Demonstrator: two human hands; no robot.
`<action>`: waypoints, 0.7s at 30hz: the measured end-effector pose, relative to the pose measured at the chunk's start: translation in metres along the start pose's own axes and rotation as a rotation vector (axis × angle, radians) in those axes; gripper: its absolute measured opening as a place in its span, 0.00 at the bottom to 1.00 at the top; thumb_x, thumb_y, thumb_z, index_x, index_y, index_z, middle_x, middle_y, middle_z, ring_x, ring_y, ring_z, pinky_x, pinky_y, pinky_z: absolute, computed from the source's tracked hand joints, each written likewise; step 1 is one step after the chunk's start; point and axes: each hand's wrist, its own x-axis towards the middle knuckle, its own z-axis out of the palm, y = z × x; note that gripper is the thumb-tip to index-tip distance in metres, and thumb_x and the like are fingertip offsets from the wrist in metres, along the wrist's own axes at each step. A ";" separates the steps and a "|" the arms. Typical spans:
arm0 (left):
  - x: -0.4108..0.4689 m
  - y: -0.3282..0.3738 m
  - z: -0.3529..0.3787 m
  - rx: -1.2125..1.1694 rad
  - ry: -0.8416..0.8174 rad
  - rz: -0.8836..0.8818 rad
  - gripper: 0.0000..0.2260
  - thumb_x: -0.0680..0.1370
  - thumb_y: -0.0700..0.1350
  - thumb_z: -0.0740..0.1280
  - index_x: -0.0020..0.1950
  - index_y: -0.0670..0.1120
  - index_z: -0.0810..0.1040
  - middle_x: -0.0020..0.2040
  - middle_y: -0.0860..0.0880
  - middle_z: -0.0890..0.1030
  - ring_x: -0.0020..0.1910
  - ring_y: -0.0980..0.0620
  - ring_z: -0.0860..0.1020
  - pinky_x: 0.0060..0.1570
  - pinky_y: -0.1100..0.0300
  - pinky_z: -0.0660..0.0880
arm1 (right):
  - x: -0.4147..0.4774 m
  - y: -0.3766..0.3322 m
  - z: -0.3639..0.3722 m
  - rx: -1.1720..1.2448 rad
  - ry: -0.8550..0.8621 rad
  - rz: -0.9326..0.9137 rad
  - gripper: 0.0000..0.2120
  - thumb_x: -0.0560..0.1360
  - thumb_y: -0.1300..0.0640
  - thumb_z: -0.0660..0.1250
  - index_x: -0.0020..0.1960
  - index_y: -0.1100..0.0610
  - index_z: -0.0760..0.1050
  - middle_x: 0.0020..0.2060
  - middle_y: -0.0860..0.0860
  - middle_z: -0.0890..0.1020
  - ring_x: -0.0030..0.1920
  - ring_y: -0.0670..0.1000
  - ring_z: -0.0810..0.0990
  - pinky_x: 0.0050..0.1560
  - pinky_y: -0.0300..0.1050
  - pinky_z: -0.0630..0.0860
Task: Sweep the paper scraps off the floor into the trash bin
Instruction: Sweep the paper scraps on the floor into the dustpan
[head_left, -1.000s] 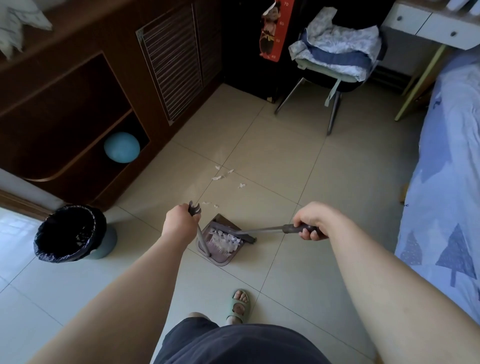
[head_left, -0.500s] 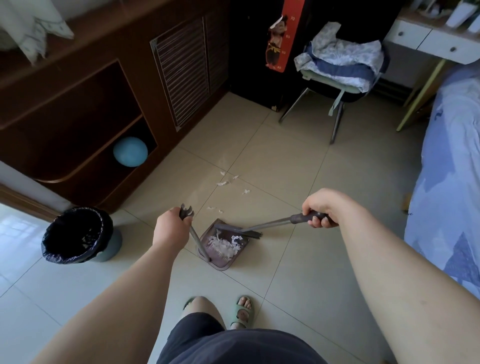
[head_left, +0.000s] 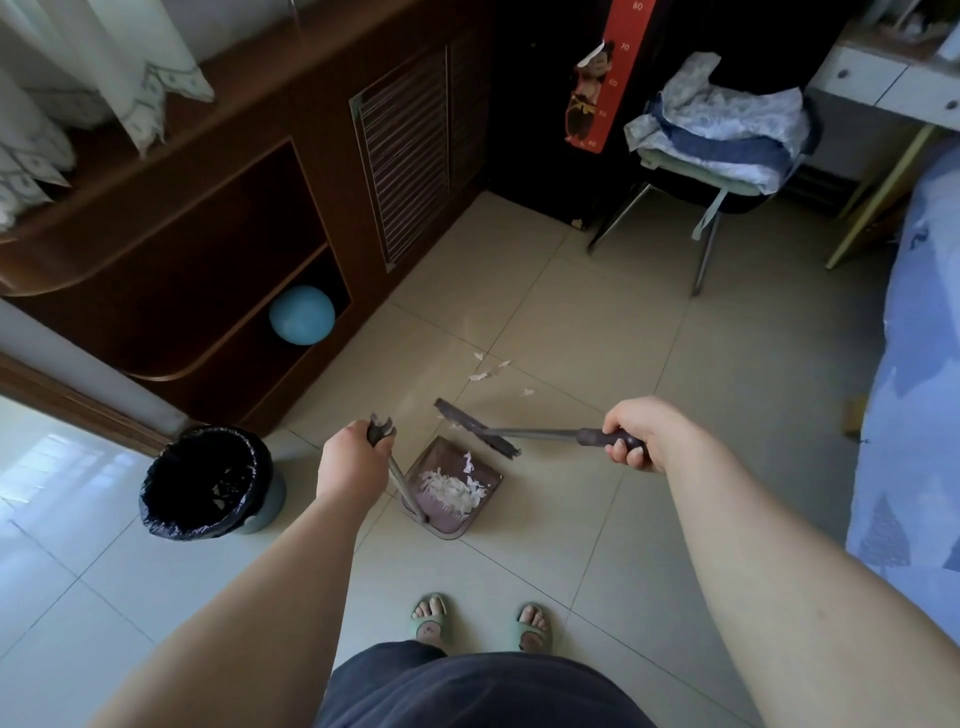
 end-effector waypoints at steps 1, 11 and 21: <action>0.002 -0.002 -0.002 -0.002 -0.007 -0.003 0.08 0.78 0.44 0.64 0.51 0.41 0.76 0.42 0.43 0.78 0.40 0.45 0.75 0.36 0.58 0.68 | 0.002 -0.002 0.005 -0.002 0.023 -0.006 0.04 0.75 0.65 0.56 0.43 0.62 0.69 0.30 0.57 0.72 0.13 0.47 0.65 0.16 0.28 0.57; 0.036 -0.024 -0.025 0.050 -0.016 -0.038 0.08 0.78 0.45 0.65 0.51 0.41 0.76 0.41 0.45 0.76 0.38 0.47 0.74 0.32 0.59 0.64 | 0.035 -0.022 0.069 -0.033 0.234 -0.025 0.05 0.71 0.68 0.59 0.41 0.60 0.70 0.32 0.57 0.74 0.22 0.49 0.68 0.23 0.33 0.60; 0.050 -0.032 -0.031 0.068 -0.040 -0.041 0.07 0.78 0.45 0.65 0.50 0.41 0.75 0.39 0.47 0.75 0.36 0.48 0.73 0.28 0.61 0.62 | 0.024 -0.026 0.075 -0.391 -0.015 0.067 0.05 0.75 0.65 0.57 0.40 0.60 0.66 0.28 0.56 0.70 0.13 0.47 0.65 0.19 0.28 0.57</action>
